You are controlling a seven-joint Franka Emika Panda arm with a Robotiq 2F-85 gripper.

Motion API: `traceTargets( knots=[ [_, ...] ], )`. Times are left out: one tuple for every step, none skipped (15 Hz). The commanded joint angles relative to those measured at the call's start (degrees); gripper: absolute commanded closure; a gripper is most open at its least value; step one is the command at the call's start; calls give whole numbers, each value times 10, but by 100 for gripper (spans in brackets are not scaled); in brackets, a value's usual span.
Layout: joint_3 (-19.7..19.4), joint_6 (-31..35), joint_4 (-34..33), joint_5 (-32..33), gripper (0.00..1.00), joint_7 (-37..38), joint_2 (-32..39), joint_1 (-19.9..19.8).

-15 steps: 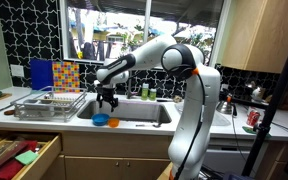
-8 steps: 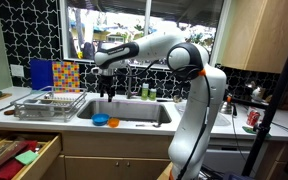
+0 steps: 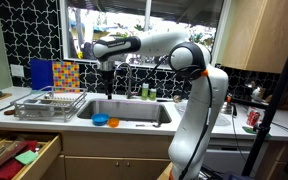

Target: Pick up the two bowls in front of the sink and rotate them then set them back down on the counter.

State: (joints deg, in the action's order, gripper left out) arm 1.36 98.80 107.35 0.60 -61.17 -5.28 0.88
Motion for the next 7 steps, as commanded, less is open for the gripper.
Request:
traceTargets(
  knots=[
    [0,-48,2,39,0,92,-13,2],
    [-1,-47,6,49,0,110,-16,1],
    [-2,-37,12,57,0,115,-22,2],
    [-5,-36,-3,36,0,87,-6,5],
    [-5,-36,-3,42,0,95,-7,5],
    [-5,-36,-3,44,0,100,-8,5],
    [-5,-36,-3,45,0,103,-9,5]
  ],
)
